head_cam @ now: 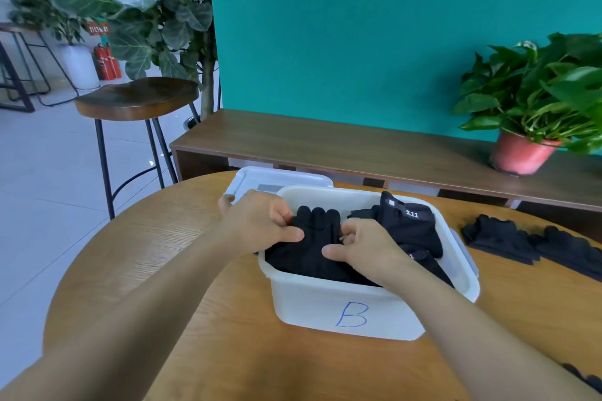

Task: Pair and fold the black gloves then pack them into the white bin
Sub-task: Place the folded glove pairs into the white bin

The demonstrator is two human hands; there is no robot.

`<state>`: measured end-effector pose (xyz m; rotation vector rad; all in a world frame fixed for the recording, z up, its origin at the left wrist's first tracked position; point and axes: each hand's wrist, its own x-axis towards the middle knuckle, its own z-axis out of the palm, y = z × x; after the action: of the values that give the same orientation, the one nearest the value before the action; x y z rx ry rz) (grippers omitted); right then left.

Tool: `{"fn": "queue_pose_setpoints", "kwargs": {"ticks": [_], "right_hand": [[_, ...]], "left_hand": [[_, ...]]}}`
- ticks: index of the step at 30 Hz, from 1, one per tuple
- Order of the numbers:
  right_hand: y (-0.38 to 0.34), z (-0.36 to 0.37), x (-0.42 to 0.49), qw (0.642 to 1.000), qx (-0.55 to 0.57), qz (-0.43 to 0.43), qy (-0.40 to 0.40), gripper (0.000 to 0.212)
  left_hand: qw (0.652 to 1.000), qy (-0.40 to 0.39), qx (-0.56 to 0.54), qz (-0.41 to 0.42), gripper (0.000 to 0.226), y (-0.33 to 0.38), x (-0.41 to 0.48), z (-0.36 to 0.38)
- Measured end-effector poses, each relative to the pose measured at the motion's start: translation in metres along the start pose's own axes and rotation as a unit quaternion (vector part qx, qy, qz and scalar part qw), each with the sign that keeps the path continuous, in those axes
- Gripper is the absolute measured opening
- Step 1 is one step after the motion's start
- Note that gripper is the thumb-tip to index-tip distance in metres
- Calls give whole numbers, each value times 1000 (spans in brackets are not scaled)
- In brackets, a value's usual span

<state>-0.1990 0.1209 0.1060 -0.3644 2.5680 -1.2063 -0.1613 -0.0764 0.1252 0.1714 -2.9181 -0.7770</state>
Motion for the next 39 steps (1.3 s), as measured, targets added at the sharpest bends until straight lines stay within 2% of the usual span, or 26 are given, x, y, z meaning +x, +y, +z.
{"fn": "queue_pose_setpoints", "kwargs": {"ticks": [7, 14, 17, 19, 22, 24, 26, 29, 31, 35, 39], "right_hand": [[0, -3, -2, 999, -11, -2, -39, 14], [-1, -5, -5, 997, -68, -19, -22, 24], [-3, -4, -7, 993, -117, -28, 2, 38], [-4, -5, -9, 984, -166, -52, 36, 39], [-6, -10, -16, 957, -251, -109, 94, 31], [-10, -15, -20, 922, -336, -158, 104, 37], [-13, -19, -21, 905, -371, -198, 63, 50], [-13, -19, -20, 933, -315, -172, -31, 62], [-7, -17, -16, 943, -292, -147, -58, 62], [-1, -15, -10, 936, -313, -145, -77, 53], [0, -16, -10, 936, -306, -152, -81, 49]], "left_hand": [[994, -20, 87, 57, 16, -8, 1, 4], [988, -16, 123, 90, 24, -7, -4, 2], [991, 8, 86, 105, 36, -13, -7, 2], [993, 2, 13, 113, 40, -19, -10, -1], [990, -60, -66, 113, 41, -25, -14, -7], [988, -114, -74, 76, 47, -24, -16, -10], [984, -157, -67, 46, 53, -23, -15, -11], [979, -198, -42, 28, 55, -22, -13, -9], [977, -211, 5, 23, 56, -20, -9, -9], [965, -248, 85, 11, 60, -13, 0, -6], [967, -246, 62, 2, 62, -12, -1, -4]]}}
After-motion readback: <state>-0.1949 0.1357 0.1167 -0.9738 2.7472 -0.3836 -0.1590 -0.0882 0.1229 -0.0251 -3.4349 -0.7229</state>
